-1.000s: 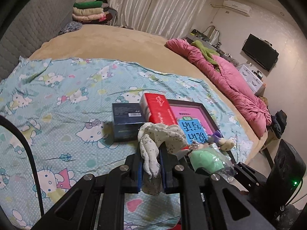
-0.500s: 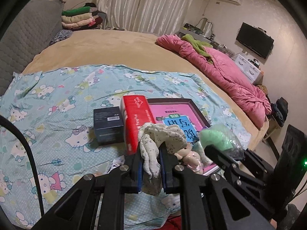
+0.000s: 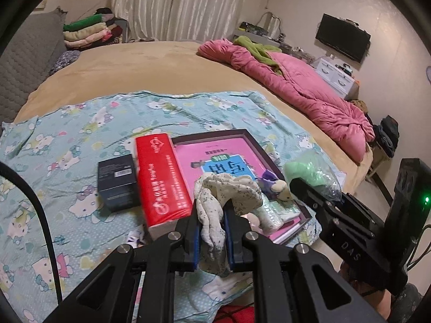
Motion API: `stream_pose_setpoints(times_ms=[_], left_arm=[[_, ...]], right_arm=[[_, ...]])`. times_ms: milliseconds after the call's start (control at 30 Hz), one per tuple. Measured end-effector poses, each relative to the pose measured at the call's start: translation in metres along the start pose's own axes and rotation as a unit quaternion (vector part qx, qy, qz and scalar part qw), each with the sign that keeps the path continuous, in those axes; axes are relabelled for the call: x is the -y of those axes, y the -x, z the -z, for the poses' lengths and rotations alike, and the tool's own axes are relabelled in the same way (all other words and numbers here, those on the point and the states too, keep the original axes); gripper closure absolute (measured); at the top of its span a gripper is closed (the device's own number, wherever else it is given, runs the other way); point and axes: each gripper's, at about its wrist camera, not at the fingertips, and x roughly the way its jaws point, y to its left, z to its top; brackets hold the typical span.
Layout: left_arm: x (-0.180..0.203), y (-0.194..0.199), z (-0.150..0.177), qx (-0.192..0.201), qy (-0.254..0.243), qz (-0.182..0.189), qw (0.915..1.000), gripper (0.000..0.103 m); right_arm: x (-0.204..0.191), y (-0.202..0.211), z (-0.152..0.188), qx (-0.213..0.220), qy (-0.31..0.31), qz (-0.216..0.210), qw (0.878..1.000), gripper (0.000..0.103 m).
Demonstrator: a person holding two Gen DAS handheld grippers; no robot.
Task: Organize soft objects
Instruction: 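Lift the cloth and bagged green ball and carry both over the pink tray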
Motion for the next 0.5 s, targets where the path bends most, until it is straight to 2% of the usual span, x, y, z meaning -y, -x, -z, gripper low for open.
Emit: stream_pose_setpoints(times_ms=[367,500], left_arm=[[0.036,-0.052,-0.003,-0.037,-0.016,0.040,0.9984,0.088],[0.048,-0.078,-0.003,-0.054,-0.022,0.042,0.9974,0.088]], right_arm=[[0.057,0.003,0.001,0.014,-0.046,0.044,0.998,0.062],[0.073,0.001,0.004,0.012,-0.064,0.050,0.997,0.062]])
